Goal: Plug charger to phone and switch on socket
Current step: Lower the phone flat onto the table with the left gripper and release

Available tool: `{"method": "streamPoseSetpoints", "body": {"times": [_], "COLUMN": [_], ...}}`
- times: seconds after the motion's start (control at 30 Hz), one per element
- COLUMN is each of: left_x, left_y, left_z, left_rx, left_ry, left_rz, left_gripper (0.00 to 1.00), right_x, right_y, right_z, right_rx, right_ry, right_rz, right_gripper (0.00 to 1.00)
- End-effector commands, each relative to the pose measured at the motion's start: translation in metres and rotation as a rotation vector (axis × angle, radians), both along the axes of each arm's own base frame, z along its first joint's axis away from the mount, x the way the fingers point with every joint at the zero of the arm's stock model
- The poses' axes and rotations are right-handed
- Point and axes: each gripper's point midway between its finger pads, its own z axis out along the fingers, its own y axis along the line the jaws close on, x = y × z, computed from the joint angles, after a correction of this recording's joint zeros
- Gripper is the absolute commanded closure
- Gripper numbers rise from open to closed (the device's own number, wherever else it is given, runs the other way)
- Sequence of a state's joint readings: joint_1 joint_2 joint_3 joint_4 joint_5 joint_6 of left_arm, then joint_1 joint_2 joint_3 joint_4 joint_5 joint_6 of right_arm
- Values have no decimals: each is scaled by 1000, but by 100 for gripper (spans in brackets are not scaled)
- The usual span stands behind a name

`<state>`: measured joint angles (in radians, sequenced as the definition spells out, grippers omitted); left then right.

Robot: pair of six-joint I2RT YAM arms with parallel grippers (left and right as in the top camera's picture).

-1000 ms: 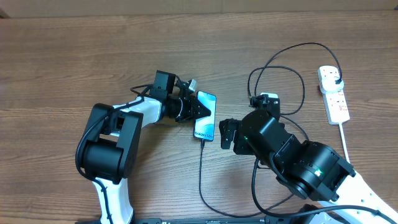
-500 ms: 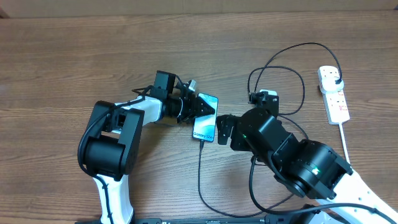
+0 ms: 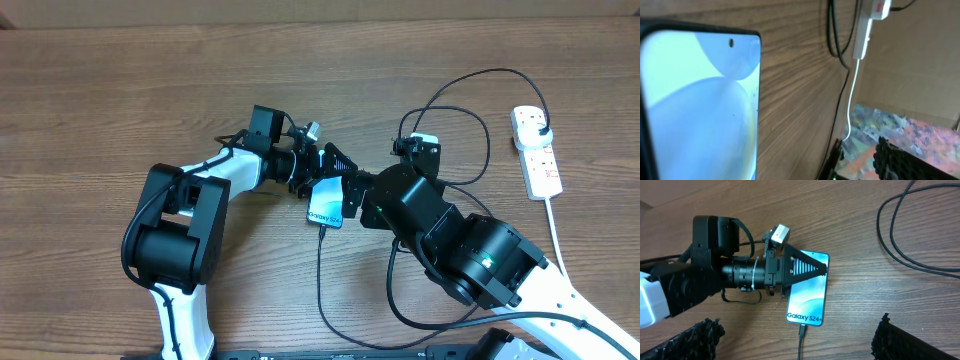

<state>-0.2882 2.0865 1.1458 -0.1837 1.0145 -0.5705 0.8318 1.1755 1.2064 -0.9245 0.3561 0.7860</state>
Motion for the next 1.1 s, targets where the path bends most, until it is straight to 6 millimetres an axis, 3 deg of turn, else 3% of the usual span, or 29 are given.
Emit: {"method": "streamPoseSetpoints", "body": {"times": [0.0, 0.3, 0.47, 0.63, 0.73, 0.87, 1.07], "left_x": [-10, 0, 10, 8, 6, 4, 2], "left_y": [35, 79, 77, 78, 81, 100, 108], "left_z": [-67, -63, -60, -60, -61, -67, -53], "left_rx": [316, 673, 674, 677, 695, 792, 788], "left_ry": [92, 65, 30, 27, -11, -8, 6], "left_rz": [65, 7, 21, 4, -45, -51, -36], "left_gripper": [0, 0, 0, 0, 0, 0, 0], "right_x": [5, 1, -6, -19, -28, -34, -21], "right_y": [-1, 1, 9, 16, 6, -21, -51], "right_z": [13, 10, 7, 0, -6, -16, -22], "right_rx": [36, 93, 119, 144, 151, 100, 100], "right_ry": [-25, 14, 57, 129, 181, 227, 258], "right_rz": [-39, -77, -36, 14, -44, -140, -275], "right_gripper": [0, 0, 0, 0, 0, 0, 0]}}
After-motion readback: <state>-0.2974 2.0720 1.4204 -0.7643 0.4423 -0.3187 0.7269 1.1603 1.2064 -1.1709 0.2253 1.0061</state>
